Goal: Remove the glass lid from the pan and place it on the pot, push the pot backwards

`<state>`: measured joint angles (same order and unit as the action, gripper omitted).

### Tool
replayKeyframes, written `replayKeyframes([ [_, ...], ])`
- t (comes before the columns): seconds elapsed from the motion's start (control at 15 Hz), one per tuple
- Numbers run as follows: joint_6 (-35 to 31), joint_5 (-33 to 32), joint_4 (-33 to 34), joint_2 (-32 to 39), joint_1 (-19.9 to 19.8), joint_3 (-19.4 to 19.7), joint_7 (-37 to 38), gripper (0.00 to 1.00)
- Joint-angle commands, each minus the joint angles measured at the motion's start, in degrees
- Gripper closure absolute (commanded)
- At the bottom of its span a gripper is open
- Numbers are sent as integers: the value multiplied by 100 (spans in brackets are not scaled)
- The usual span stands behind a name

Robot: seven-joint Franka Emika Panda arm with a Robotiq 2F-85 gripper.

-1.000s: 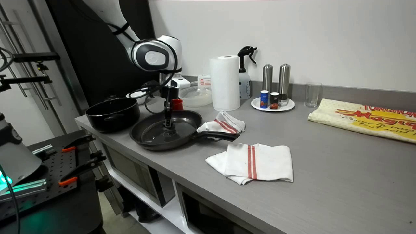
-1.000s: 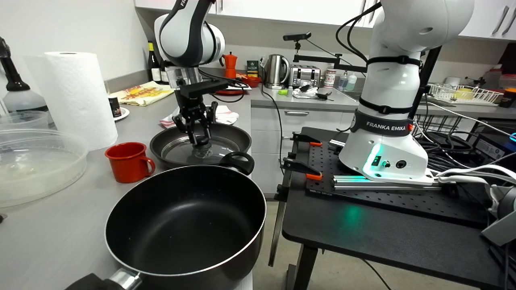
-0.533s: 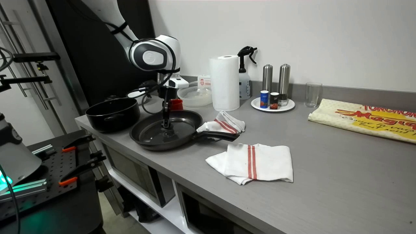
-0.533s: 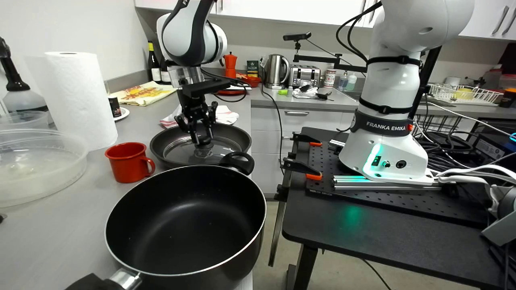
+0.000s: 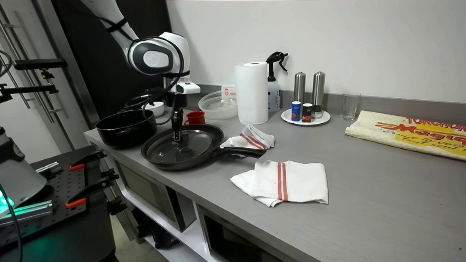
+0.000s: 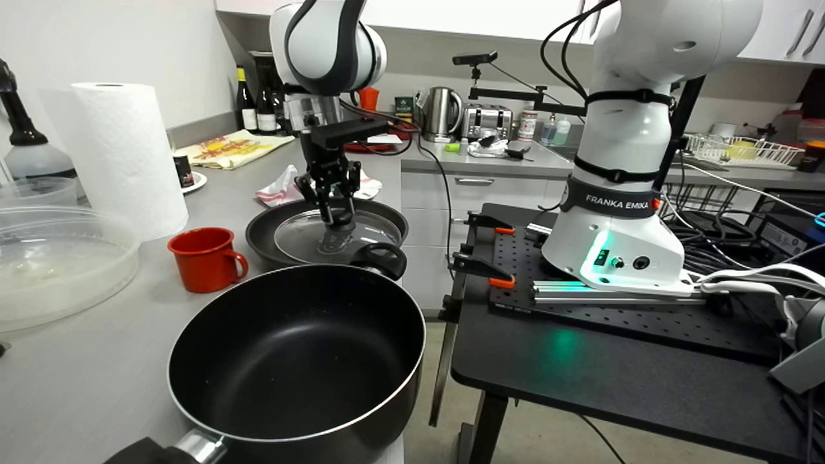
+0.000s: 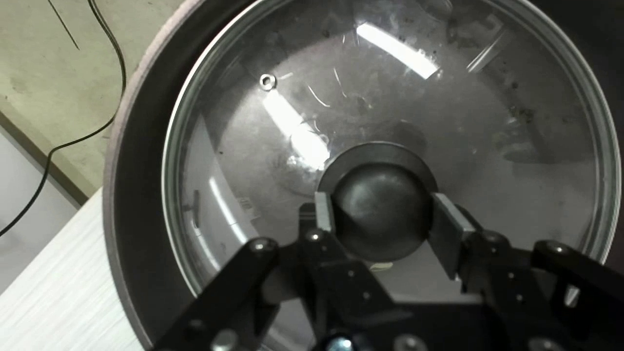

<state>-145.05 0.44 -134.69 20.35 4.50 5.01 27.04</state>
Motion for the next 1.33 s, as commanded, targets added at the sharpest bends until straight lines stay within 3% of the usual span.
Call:
replayKeyframes([
  [0.0, -133, -329, -460, -636, 318, 151, 521, 75],
  [0.33, 76, -796, -396, -1085, 481, 119, 1143, 75],
  [0.73, 368, -1473, -481, -1795, 408, -54, 1779, 75],
  [1.27, 1349, -1940, -655, -2740, 282, -759, 2210, 75],
])
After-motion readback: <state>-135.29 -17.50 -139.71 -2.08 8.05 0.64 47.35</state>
